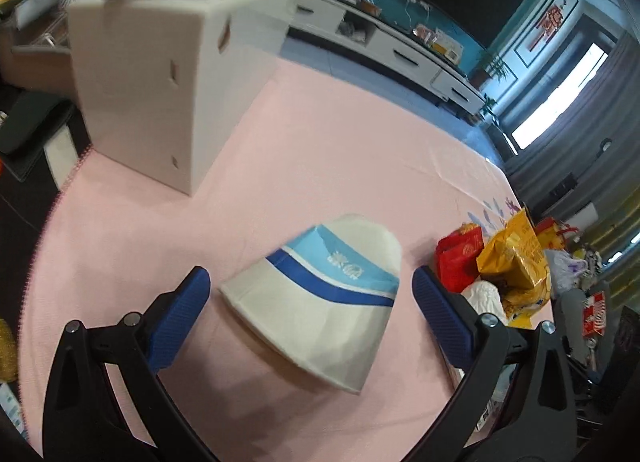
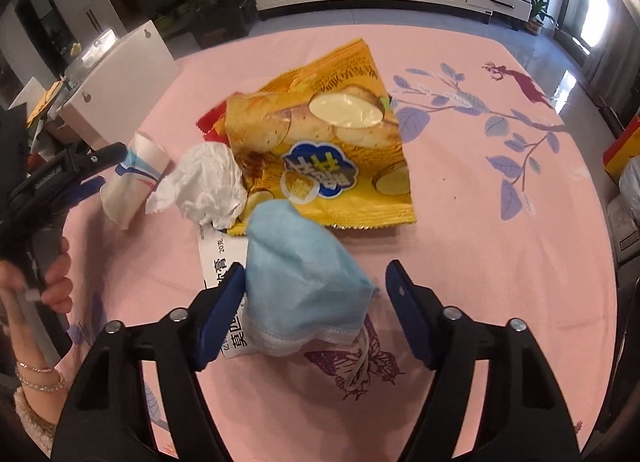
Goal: Collect trash
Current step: 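Move both tools toward the white paper cup and blue mask, then grasp the white paper cup with the left tool while the right tool grasps the blue mask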
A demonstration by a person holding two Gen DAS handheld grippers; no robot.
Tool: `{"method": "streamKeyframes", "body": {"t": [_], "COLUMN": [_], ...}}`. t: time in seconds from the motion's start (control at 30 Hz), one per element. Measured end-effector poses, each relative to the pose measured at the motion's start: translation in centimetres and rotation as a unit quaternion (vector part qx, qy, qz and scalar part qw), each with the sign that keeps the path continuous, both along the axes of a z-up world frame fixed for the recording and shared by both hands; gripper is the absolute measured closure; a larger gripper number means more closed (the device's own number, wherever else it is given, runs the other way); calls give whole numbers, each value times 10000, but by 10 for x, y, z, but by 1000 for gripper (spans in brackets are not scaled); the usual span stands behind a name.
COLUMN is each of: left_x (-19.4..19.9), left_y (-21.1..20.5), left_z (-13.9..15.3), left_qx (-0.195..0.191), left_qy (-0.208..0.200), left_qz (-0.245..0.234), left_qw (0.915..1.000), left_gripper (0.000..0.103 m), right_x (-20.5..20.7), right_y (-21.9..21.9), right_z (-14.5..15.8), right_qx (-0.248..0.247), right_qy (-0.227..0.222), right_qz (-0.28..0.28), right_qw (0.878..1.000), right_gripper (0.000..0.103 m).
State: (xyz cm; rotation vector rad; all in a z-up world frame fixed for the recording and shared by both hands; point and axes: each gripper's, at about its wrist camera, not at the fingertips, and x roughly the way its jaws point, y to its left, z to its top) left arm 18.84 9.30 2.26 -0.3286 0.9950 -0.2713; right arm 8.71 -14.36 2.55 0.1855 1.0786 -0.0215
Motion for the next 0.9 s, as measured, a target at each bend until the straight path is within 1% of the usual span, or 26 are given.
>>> {"method": "streamKeyframes", "body": {"t": [0.07, 0.1, 0.17, 0.2, 0.23, 0.27, 0.3, 0.37, 0.5, 0.53, 0.57, 0.67, 0.77, 0.83, 0.9], "left_x": [3, 3, 2, 1, 0, 0, -1, -4, -6, -7, -11, -27, -56, -78, -106], "left_y": [-4, -7, -11, -13, -15, -17, -20, -26, -31, -33, -34, -41, -58, -73, -96], "left_z": [-8, -10, -11, -11, -11, -11, -11, -11, -6, -3, 2, 30, 71, 94, 115], "left_qx": [-38, -14, 131, 132, 121, 161, 215, 150, 132, 70, -5, -40, -57, -59, -183], "left_qy": [128, 150, 100, 97, 85, 56, 25, 41, 191, 261, 242, -38, -530, -853, -1201], "left_qz": [-208, -284, -326, -319, -300, -273, -282, -430, -366, -358, -349, -323, -467, -612, -861], "left_qw": [9997, 9995, 9993, 9994, 9994, 9995, 9994, 9990, 9991, 9990, 9991, 9995, 9975, 9945, 9889], "left_gripper": [3, 3, 3, 3, 3, 9, 9, 10, 12, 13, 13, 13, 12, 12, 12], "right_x": [-1, -1, -1, -3, -5, -6, -8, -12, -24, -29, -34, -53, -79, -97, -114], "right_y": [-1, -1, 2, 3, 4, 4, 3, 0, -9, -13, -18, -35, -63, -81, -99], "right_z": [-4, -7, -9, -10, -9, -8, -7, -5, 1, 4, 8, 23, 42, 56, 69], "right_qx": [84, 68, -15, -44, -56, -44, -19, 3, 59, 92, 120, 179, 370, 288, 120], "right_qy": [49, 74, 79, 54, 41, 37, 39, 43, -9, -41, -96, -317, -652, -920, -1157], "right_qz": [2, 12, 41, 56, 74, 89, 93, 67, -6, -27, -53, -200, -491, -751, -1049], "right_qw": [10000, 9999, 10000, 10000, 9999, 9999, 9999, 10000, 10000, 9999, 9999, 9991, 9960, 9925, 9877], "right_gripper": [43, 45, 54, 57, 62, 67, 70, 75, 77, 77, 77, 77, 77, 77, 77]}}
